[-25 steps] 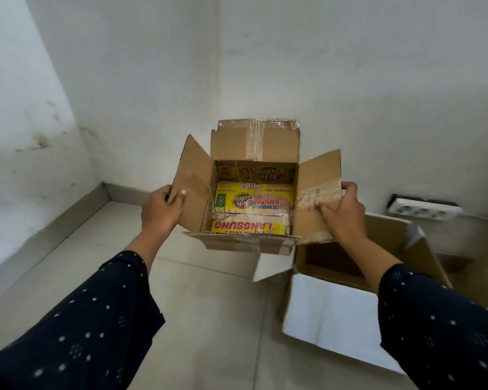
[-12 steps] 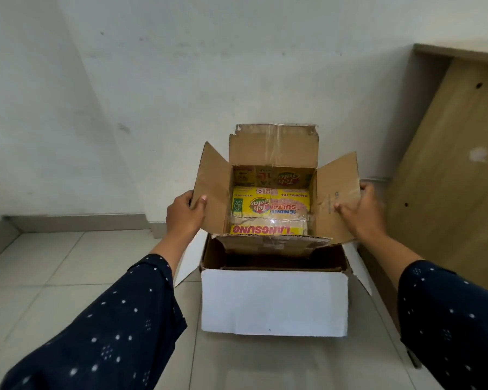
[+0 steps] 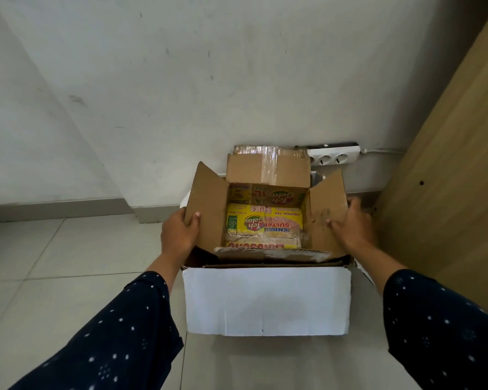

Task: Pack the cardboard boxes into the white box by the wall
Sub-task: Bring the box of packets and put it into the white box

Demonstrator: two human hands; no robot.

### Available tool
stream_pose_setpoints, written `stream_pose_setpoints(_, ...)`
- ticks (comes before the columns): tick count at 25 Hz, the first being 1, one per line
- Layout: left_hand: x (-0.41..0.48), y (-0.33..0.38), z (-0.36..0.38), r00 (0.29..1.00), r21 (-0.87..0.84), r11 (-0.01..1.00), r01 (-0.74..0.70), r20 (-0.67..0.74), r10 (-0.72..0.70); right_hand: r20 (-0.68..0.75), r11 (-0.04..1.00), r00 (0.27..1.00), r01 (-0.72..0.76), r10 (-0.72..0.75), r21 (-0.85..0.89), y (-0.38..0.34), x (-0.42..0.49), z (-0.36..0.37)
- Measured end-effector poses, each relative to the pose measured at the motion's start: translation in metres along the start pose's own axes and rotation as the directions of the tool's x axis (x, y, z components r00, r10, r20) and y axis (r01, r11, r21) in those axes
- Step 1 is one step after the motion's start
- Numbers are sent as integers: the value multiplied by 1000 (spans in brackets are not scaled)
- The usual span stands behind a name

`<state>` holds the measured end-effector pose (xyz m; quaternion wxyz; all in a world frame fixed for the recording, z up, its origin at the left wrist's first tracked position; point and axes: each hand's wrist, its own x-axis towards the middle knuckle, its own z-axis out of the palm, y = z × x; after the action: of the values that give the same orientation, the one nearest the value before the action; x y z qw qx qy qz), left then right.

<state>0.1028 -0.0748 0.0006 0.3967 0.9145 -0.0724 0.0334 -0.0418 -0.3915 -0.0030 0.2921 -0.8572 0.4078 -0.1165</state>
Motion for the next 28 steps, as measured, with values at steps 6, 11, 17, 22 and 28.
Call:
stream_pose_setpoints(6,-8,-24,12,999,115,993,-41,12,39,12,988,999,31,-30,-153,16,-5,23)
stream_pose_setpoints(11,-15,-43,30,985,302,953,14,159,-65,39,967,999,4,7,-256,25,-10,36)
stream_pose_setpoints(17,-17,-65,35,980,271,962,-32,197,-23,72,988,997,-22,33,-150,19,-31,62)
stream_pose_setpoints(22,-3,-97,9,987,286,958,-33,160,-14,34,976,999,30,-24,-214,-10,-45,90)
stream_pose_setpoints(28,23,-124,-11,994,306,952,-11,109,-24,-1,966,997,75,-77,-248,-44,-39,119)
